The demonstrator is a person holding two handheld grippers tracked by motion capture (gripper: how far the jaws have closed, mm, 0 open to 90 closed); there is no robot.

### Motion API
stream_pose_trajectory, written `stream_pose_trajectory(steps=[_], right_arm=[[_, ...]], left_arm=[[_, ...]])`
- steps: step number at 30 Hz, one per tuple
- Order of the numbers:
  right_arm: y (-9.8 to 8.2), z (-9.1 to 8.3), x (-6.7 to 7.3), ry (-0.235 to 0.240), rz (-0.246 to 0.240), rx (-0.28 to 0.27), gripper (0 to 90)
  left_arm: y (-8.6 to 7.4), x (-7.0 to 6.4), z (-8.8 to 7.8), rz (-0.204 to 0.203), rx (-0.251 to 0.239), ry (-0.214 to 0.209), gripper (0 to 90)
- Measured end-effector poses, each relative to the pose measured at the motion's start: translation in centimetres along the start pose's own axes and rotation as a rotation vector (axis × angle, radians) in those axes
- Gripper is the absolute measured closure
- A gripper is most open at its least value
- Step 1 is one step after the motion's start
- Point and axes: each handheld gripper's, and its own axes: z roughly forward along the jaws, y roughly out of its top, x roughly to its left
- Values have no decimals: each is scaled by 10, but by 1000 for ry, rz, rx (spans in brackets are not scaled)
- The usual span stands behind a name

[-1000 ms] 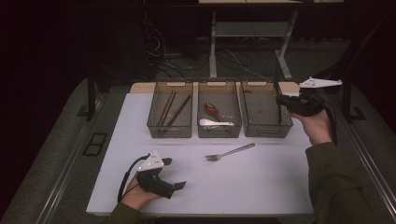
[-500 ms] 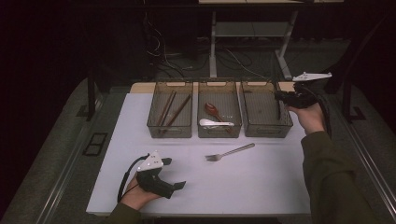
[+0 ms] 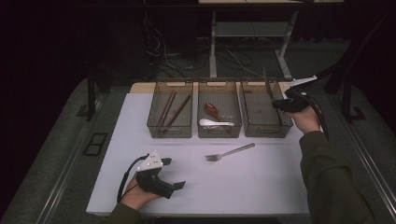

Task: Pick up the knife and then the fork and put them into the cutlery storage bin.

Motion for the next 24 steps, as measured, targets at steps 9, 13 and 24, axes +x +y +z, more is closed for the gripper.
stream_pose_trajectory(steps=[9, 13, 24], right_arm=[[-6, 14, 0, 5, -17, 126, 797], [-7, 18, 1, 11, -25, 152, 798], [-7, 24, 2, 9, -35, 186, 795]], left_arm=[[0, 0, 1, -2, 1, -2, 0], [0, 0, 0, -2, 2, 0, 0], [0, 0, 0, -1, 1, -4, 0]])
